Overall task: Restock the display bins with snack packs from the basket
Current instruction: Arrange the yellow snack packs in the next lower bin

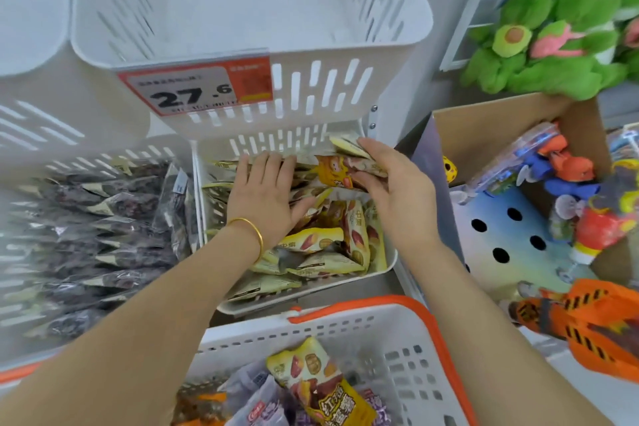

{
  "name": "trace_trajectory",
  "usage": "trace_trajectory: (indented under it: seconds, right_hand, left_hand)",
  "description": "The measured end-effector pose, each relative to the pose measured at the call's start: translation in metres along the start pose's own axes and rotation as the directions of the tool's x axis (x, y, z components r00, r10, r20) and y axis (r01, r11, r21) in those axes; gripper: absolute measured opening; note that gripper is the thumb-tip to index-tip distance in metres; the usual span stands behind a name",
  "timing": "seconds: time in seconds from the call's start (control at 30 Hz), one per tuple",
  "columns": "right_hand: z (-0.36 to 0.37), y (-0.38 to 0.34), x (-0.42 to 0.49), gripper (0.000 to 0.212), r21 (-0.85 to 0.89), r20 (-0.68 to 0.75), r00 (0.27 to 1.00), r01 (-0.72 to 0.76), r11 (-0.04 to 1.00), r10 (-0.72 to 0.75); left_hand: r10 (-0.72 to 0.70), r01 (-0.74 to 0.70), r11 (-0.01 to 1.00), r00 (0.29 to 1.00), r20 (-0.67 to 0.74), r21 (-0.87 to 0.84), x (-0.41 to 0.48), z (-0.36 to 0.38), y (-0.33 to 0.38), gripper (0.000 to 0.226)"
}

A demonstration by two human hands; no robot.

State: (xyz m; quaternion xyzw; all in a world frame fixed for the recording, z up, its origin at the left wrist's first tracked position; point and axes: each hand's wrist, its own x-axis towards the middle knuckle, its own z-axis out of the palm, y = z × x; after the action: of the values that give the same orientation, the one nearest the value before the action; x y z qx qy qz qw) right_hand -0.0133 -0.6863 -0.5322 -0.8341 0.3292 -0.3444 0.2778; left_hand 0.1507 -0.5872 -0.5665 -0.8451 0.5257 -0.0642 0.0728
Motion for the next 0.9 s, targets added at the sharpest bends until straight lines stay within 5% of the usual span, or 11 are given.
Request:
trace_trajectory:
  seconds: [0.17, 0.3, 0.63, 0.9]
  right_hand:
    - [-0.014, -0.001, -0.002, 0.042, -0.045, 0.070, 0.997, 0.016, 0.999, -0.013]
    - [-0.008, -0.005, 0.002, 0.046, -0.002, 0.083, 0.990, -0.118, 0.993, 0.118]
    - [0.010, -0.009, 0.003, 0.030, -0.147, -0.174, 0.939, -0.321, 0.935, 0.295]
    - [0.018, -0.011, 0.000, 0.039, -0.275, -0.145, 0.948, -0.315, 0.909, 0.285]
  left_hand:
    - [-0.039, 0.039, 0.999, 0.999, -0.002, 0.015, 0.002, -0.001, -0.001, 0.083]
    - [-0.047, 0.047, 0.999, 0.999, 0.011, 0.018, -0.003, -0.001, -0.003, 0.083]
    - [-0.044, 0.044, 0.999, 0.999, -0.005, -0.009, -0.007, 0.003, -0.002, 0.081]
    - [0.083, -0.090, 0.993, 0.993, -0.086, -0.080, -0.004, 0.001, 0.003, 0.058]
